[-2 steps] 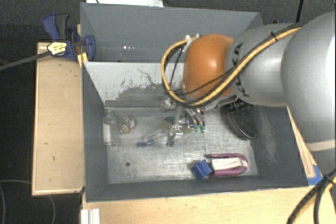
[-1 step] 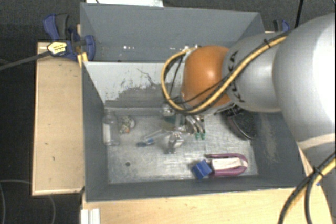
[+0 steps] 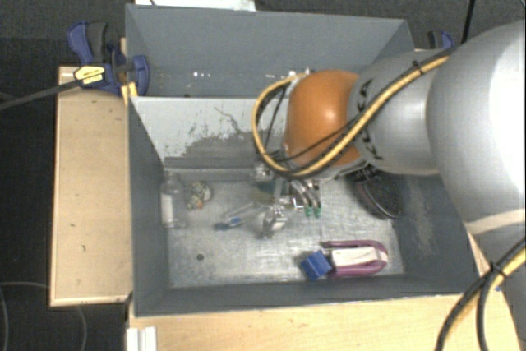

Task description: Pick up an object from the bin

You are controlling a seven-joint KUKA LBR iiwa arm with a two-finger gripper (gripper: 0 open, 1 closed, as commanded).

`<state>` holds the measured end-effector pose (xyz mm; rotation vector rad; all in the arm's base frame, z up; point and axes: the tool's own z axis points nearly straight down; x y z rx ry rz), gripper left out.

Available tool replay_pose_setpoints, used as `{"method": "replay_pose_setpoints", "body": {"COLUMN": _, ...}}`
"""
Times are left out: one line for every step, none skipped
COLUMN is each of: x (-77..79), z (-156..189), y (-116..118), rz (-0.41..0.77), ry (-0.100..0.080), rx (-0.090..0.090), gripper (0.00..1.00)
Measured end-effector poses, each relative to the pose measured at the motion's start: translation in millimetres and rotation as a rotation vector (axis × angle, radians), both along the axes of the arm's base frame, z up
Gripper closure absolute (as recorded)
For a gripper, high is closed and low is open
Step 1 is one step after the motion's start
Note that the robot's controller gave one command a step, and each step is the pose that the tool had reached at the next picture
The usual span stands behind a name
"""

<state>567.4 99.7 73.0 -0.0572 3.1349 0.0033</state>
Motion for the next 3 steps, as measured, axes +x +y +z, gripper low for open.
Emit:
{"method": "replay_pose_setpoints", "body": {"x": 1.9, "z": 3, "y": 0, "rz": -0.003, "ry": -0.006, "rx": 0.001, "gripper": 1.00}}
{"method": "replay_pose_setpoints", "body": {"x": 3.0, "z": 21, "y": 1, "rz": -0.007, "ry": -0.001, "rx": 0.000, "gripper": 1.00}}
{"method": "replay_pose_setpoints", "body": {"x": 5.0, "z": 86, "y": 1, "rz": -0.009, "ry": -0.002, "rx": 0.000, "gripper": 1.00}}
